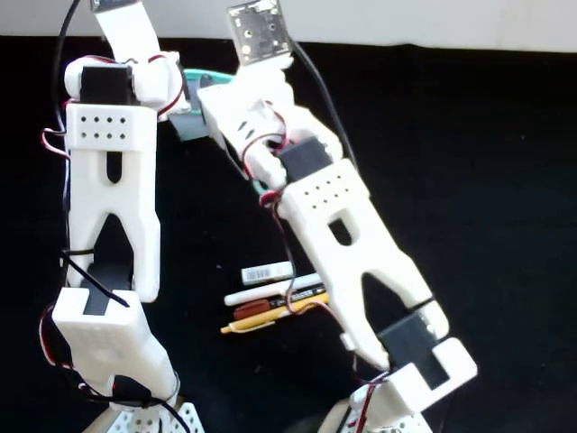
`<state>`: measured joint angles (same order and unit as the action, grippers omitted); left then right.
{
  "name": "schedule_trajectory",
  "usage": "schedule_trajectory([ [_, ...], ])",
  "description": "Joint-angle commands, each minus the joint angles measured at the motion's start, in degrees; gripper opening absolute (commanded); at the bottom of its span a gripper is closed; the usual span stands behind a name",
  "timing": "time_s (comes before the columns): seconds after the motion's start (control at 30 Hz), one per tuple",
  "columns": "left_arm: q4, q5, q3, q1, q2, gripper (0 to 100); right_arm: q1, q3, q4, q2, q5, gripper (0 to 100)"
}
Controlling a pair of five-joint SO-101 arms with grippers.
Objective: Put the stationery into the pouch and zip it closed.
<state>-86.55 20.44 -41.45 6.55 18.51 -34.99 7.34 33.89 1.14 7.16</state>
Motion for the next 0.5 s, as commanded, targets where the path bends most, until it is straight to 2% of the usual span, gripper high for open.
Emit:
schedule_trajectory([
  [0.0,0.4,-0.4,-0.6,0.9,0.1,1,0.1,-0.6,0.3,-5.8,0.2,36.8],
  [0.23,1.6,-0.4,-0.4,1.0,0.1,1,3.9,-0.8,0.6,-15.4,0.4,36.8],
  [0.4,1.6,-0.4,-0.4,1.0,0.1,1,11.4,-1.1,11.1,-22.0,-0.1,36.8],
  [0.47,1.6,-0.4,-0.4,1.0,0.1,1,12.4,-1.2,18.5,-24.4,-4.0,36.8],
])
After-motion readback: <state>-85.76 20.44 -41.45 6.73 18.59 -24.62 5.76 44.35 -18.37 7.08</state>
